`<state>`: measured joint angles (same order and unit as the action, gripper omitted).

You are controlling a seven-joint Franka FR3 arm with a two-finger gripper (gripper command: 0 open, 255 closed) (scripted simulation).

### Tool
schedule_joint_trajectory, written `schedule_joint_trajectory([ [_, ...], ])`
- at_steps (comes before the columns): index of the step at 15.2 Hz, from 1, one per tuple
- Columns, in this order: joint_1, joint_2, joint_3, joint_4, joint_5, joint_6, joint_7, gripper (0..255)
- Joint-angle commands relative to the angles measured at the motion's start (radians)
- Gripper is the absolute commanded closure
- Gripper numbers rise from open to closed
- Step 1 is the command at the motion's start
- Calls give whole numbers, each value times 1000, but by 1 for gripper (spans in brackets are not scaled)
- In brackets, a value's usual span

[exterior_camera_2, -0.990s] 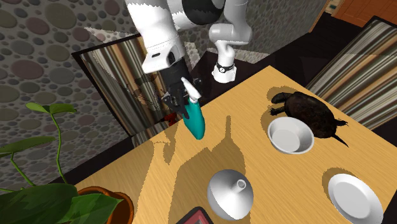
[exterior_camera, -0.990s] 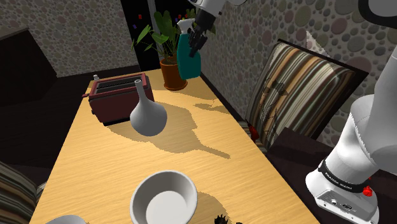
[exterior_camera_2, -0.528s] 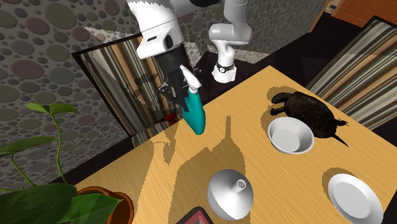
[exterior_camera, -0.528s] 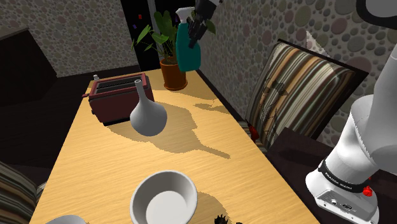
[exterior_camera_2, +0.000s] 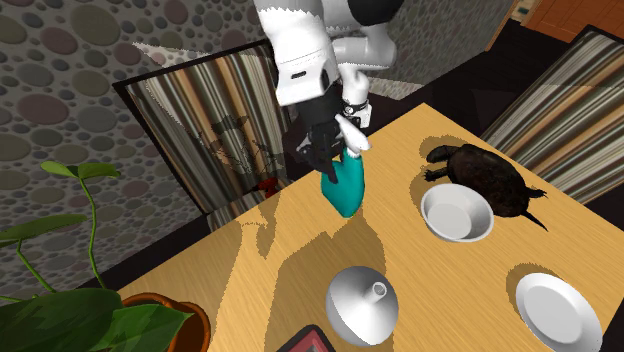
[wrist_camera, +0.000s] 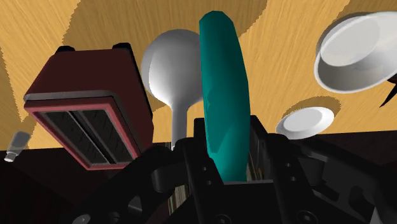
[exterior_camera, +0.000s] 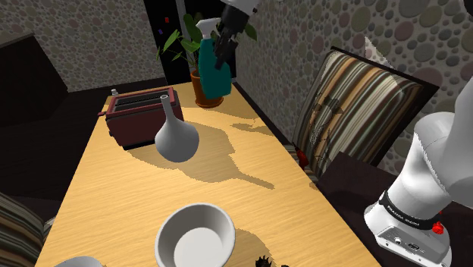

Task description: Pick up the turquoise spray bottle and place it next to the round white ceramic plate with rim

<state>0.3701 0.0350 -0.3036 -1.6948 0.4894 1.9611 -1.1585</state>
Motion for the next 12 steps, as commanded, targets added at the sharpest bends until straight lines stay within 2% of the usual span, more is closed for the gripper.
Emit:
schedule_joint_trajectory([
  [1,24,-18,21,-43,-11,46,32,255],
  [12,154,-59,156,-218,-61,280,236,255],
])
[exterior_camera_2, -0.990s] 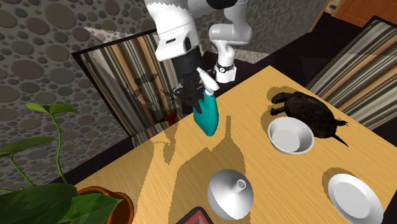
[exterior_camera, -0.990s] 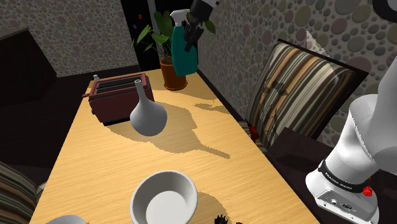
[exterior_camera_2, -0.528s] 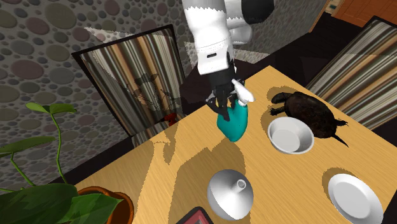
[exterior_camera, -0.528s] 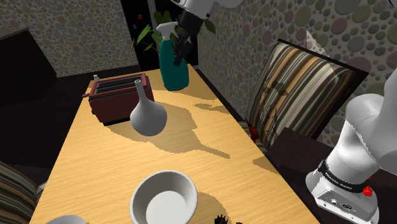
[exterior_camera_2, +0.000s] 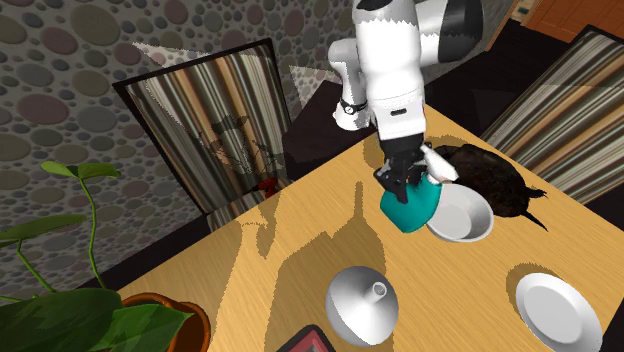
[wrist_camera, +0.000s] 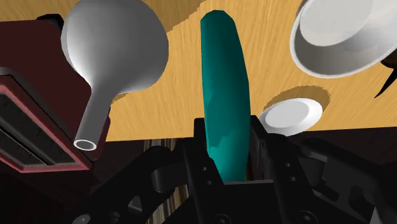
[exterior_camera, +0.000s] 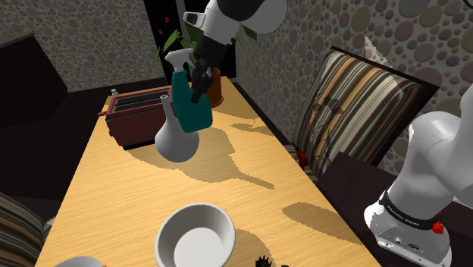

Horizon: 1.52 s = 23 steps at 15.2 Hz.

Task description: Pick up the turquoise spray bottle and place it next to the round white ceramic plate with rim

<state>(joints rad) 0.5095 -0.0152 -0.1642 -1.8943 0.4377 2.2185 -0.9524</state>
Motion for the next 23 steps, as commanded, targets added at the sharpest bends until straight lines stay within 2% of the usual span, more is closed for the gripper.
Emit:
schedule_joint_trajectory([
  [1,27,-6,28,-26,-13,42,49,255],
  [12,152,90,147,-37,-86,225,287,255],
  [23,302,286,204,103,-228,334,565,255],
])
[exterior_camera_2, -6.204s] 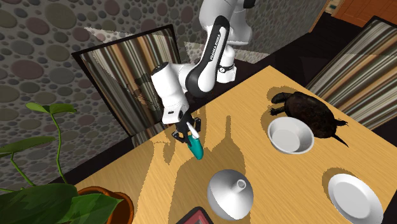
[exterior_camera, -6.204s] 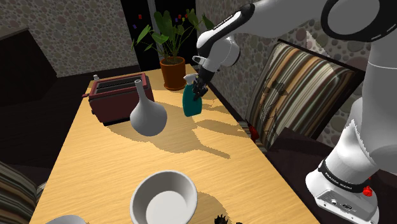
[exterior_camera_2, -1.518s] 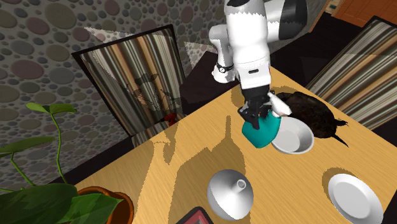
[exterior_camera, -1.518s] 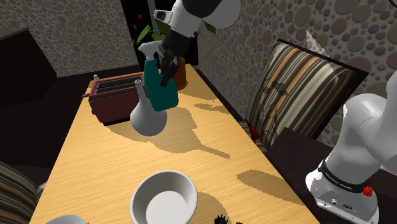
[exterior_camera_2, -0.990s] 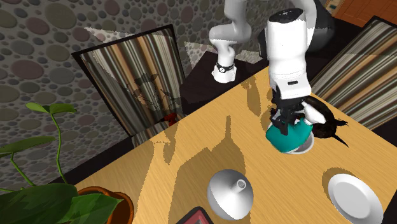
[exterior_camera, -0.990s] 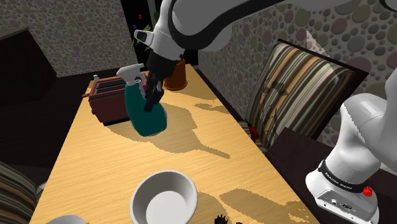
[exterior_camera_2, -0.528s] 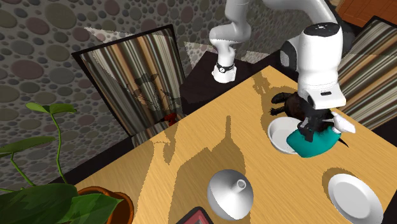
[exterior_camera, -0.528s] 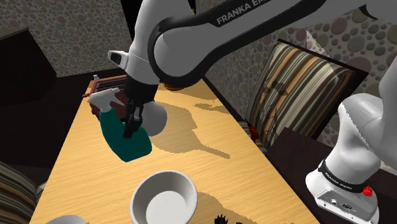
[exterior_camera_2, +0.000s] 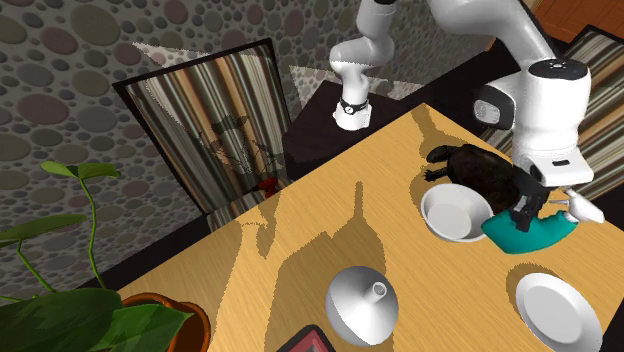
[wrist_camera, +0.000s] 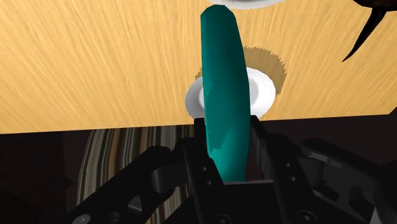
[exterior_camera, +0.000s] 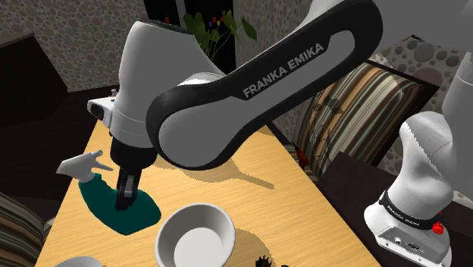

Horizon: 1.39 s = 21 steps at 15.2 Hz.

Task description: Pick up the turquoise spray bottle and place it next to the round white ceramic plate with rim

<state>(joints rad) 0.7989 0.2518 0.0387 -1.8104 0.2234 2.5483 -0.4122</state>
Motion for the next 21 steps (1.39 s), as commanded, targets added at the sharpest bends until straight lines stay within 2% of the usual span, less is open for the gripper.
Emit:
schedule_joint_trajectory([
  [1,29,41,2,39,-28,9,51,255],
  [9,164,245,-15,262,-132,6,240,255],
  [13,229,369,-30,422,-170,-26,321,255],
  [16,275,482,-42,581,-192,-71,375,255],
  [21,275,505,-42,553,-191,-19,373,255],
])
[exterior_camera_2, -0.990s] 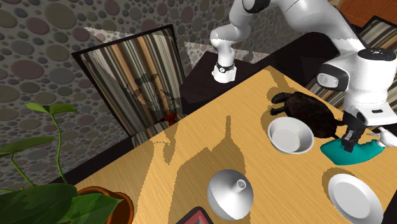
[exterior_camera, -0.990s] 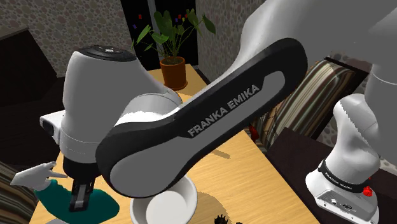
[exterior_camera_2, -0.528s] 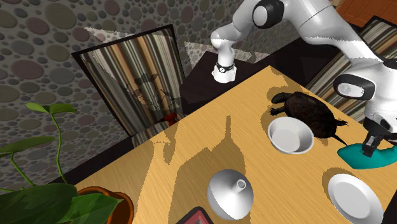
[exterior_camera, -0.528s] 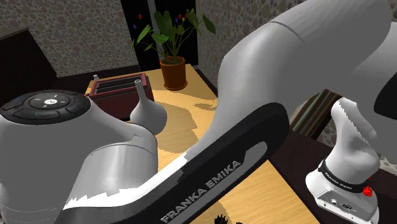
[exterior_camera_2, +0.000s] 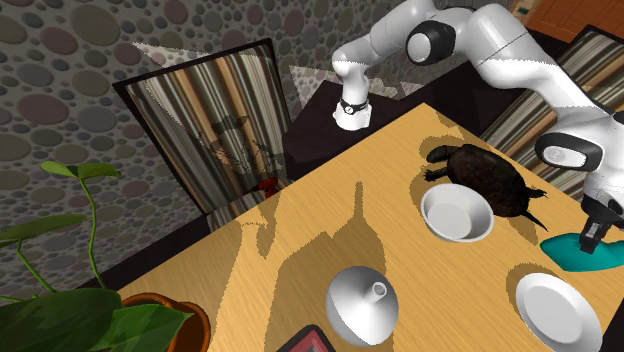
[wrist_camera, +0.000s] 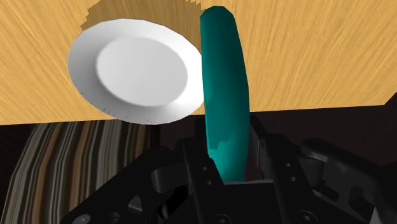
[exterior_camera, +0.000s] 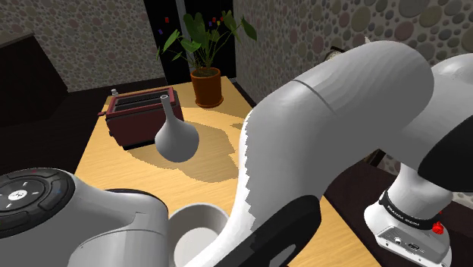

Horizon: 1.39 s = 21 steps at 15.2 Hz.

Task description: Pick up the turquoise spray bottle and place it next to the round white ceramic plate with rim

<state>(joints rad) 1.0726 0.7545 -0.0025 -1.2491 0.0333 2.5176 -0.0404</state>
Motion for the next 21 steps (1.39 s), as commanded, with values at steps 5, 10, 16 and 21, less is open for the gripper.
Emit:
schedule_joint_trajectory([
  [5,1,31,1,-29,1,61,0,255],
  [10,1,64,2,-40,2,106,-2,255],
  [16,1,67,2,-41,2,109,-2,255],
  [21,-1,68,3,-42,2,111,-4,0],
])
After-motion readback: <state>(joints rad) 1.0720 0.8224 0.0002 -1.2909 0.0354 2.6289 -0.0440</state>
